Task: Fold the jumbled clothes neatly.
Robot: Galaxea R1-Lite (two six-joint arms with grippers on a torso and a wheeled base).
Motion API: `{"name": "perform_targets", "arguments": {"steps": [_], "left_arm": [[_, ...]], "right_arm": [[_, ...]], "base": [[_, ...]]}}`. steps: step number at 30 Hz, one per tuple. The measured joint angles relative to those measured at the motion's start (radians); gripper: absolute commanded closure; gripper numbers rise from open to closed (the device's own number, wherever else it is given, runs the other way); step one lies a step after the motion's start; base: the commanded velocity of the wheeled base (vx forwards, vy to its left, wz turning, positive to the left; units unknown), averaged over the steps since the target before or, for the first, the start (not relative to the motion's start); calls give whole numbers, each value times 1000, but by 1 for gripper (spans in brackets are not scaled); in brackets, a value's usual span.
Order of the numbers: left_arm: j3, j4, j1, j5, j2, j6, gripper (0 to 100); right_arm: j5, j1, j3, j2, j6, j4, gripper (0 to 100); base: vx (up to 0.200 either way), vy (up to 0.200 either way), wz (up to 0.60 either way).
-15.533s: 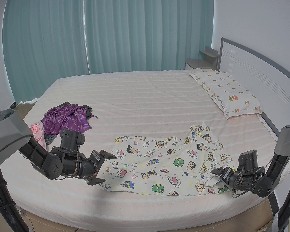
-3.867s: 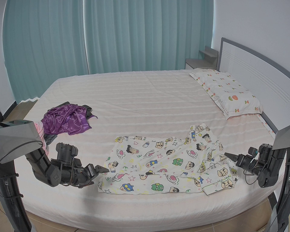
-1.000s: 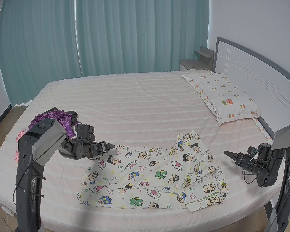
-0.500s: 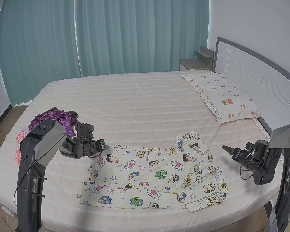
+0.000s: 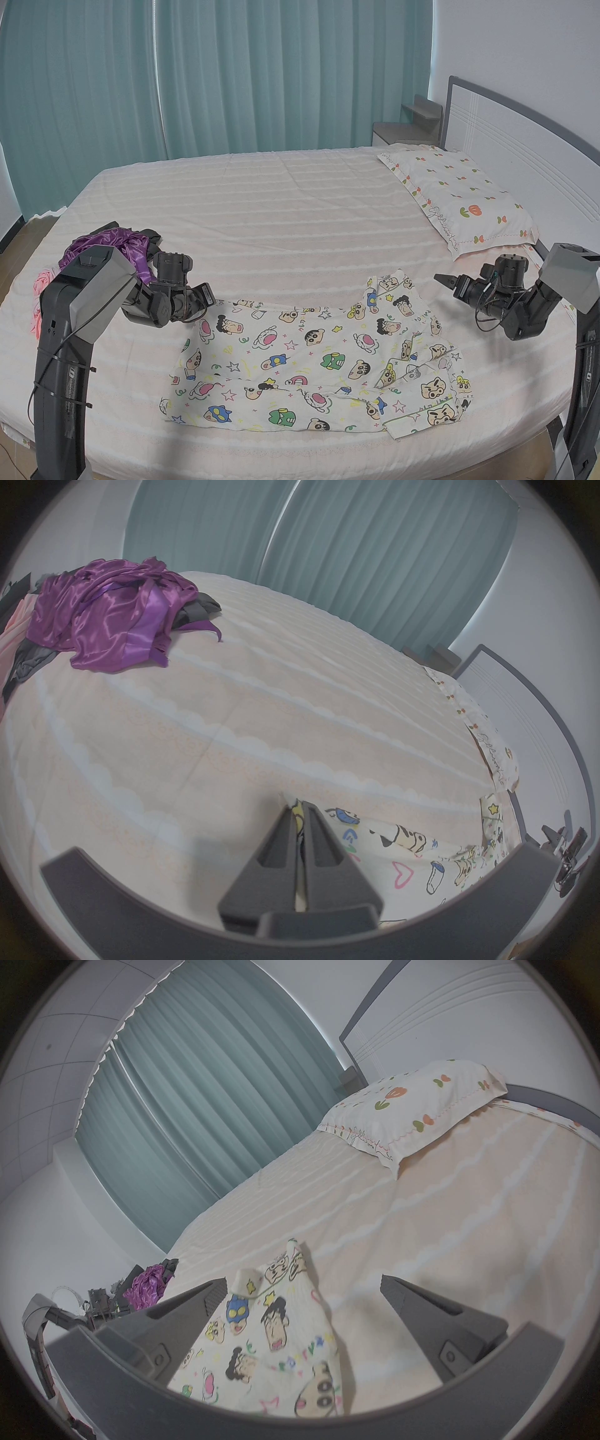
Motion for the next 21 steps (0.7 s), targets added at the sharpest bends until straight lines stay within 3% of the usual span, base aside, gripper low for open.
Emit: {"name": "perform_targets", "arguments": {"steps": [6,12,21], "left_arm": [[8,1,-2,23,-13,-35,100],[27,0,-12,30,-23,-44,100],[33,0,-20,32,-30,-46,100]], "right_arm": [[-32,45,-207,79,-6,214,0],[-41,101,-309,148,-14,288,0],[-63,114,-467,218,-29,438,0]], "base": [[0,0,0],[0,0,0],[0,0,0]]}}
